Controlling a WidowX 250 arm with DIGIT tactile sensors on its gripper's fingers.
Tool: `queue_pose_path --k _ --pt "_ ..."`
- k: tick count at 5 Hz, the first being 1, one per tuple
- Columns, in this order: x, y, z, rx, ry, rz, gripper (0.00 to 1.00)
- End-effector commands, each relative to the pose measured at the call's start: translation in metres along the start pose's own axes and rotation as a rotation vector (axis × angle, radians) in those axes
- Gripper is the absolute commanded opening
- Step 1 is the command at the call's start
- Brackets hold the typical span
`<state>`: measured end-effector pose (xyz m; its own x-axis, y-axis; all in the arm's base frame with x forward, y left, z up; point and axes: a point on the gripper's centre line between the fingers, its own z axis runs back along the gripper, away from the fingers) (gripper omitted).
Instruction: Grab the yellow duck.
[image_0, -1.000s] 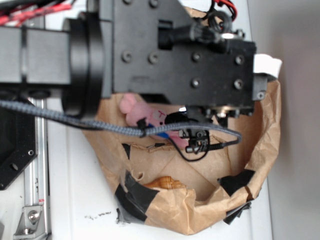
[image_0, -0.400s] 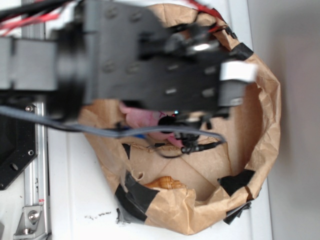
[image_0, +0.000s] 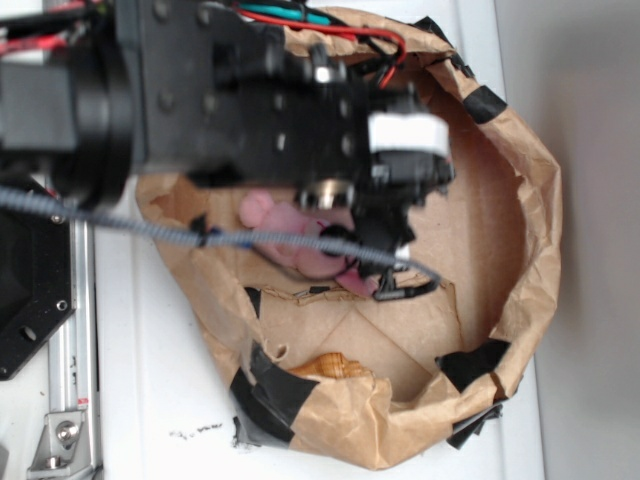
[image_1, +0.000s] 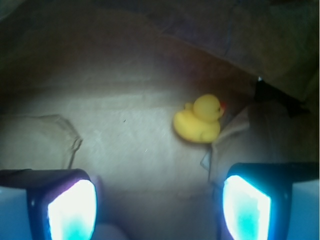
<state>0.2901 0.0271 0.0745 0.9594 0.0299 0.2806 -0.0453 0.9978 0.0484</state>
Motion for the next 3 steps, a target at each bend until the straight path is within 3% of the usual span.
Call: queue_pose_path --k 1,3 --pt "0.0346 0.0107 -0.0139 0.020 -0.011 0.005 1.00" --pt "0.0334 0.0099 -0.0180 0.044 0.006 -0.001 1.00"
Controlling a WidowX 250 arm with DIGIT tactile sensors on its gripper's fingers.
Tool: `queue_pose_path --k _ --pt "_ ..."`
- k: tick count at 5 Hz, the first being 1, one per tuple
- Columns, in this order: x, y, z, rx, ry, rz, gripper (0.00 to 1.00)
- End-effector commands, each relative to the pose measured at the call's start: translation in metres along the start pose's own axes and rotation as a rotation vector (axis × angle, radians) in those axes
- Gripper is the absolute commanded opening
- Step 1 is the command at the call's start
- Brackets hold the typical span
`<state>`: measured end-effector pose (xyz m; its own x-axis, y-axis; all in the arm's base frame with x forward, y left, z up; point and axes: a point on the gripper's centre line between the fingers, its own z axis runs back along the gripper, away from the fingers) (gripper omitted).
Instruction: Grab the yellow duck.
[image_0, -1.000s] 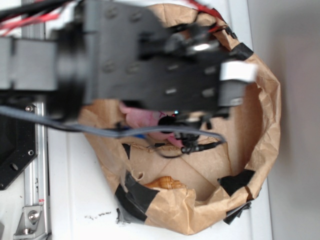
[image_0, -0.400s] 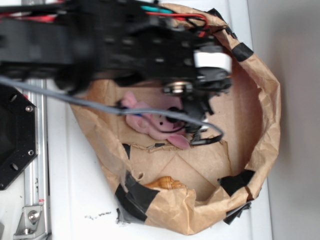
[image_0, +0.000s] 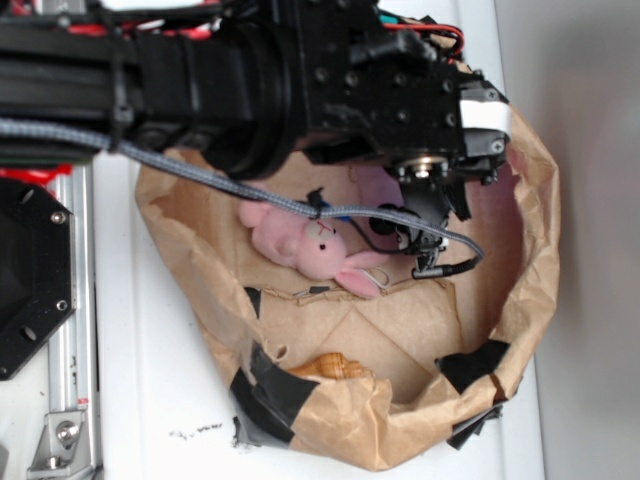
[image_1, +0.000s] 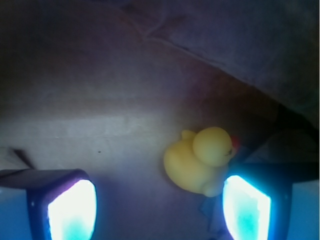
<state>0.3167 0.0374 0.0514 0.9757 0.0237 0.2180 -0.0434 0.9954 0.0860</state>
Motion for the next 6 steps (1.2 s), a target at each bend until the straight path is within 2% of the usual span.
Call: queue_pose_path --k 1,2,4,5,6 --pt "0.015 0.003 0.011 0.014 -0.056 0.006 1.00" --pt "0.016 0.000 0.003 0.011 -0.037 -0.015 1.00" --pt "0.003 -0.012 -0.030 -0.020 0.059 -0.056 1.00" --pt "-0.005 -0.018 -0.036 -0.019 0.080 -0.087 1.00" --pt "-0.008 -0.018 -0.030 -0.019 0.069 -0.091 1.00"
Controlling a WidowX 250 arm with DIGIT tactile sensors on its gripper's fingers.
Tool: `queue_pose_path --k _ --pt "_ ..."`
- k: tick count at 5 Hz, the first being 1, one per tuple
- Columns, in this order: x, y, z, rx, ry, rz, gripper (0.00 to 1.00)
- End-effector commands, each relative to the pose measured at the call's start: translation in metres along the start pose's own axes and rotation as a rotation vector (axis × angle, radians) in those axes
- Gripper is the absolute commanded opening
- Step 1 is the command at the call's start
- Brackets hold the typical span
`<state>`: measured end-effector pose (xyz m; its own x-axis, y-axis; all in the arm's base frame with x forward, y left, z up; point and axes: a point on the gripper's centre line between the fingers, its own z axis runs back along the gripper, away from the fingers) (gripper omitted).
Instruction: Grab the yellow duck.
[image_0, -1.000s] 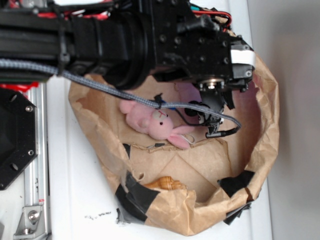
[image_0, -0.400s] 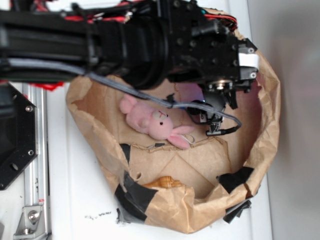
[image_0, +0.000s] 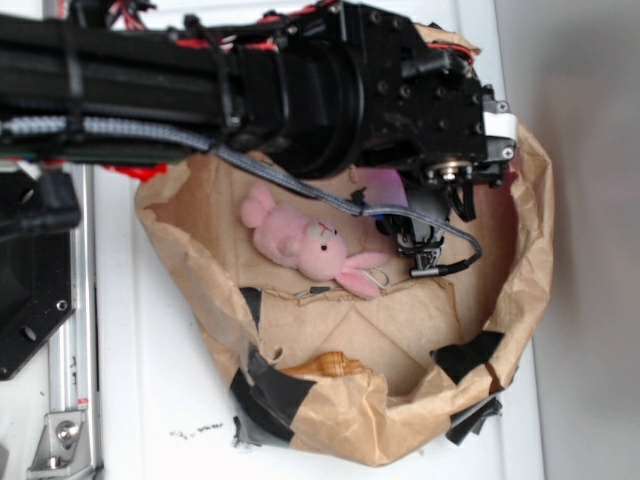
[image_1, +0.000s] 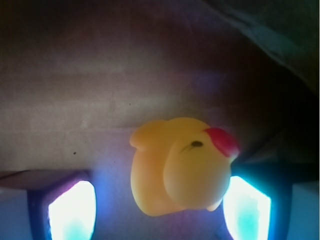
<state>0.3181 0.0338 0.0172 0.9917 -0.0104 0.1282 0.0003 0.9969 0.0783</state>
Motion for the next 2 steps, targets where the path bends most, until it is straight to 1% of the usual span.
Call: queue_pose_path --k 1,2 --pt "-0.0003 -0.0094 0.0062 0.005 -0.024 -0.044 1.00" --pt "0.0069 -0.0021 0.0099 0.018 -0.047 -0.023 1.00"
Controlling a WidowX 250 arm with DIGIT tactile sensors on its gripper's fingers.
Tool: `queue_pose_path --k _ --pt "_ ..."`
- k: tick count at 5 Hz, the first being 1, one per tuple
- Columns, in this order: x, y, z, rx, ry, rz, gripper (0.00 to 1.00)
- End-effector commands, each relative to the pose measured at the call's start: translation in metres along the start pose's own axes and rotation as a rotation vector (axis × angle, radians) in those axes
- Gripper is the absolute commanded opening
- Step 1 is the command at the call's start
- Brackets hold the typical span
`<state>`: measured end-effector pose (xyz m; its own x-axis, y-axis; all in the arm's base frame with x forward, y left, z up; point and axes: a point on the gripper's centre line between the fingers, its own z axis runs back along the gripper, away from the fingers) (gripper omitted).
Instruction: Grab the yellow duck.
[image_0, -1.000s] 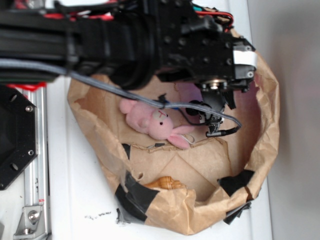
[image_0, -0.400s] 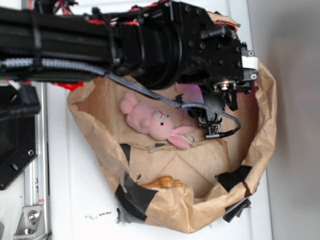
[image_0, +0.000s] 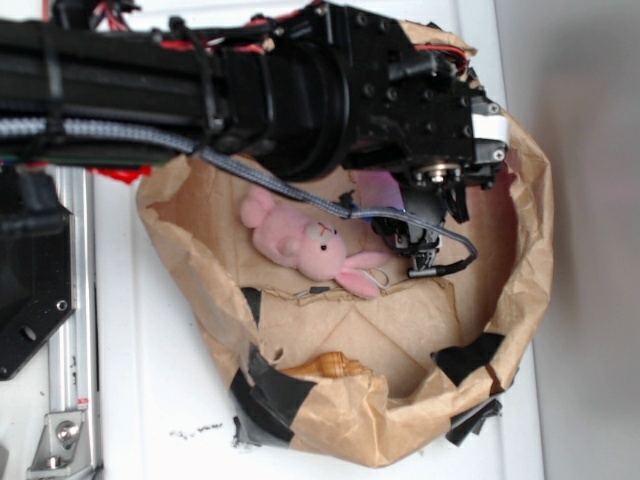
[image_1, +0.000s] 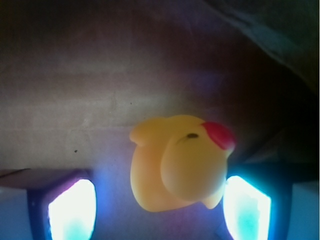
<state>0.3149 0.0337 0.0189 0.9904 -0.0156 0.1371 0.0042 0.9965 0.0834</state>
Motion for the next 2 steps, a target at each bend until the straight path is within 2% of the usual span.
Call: queue_pose_path --k 1,2 --pt "0.0204 0.0136 0.0020 0.043 -0.047 0.058 1.00" --pt "0.0295 0.0220 -0.0016 0.048 -0.051 0.089 0.44"
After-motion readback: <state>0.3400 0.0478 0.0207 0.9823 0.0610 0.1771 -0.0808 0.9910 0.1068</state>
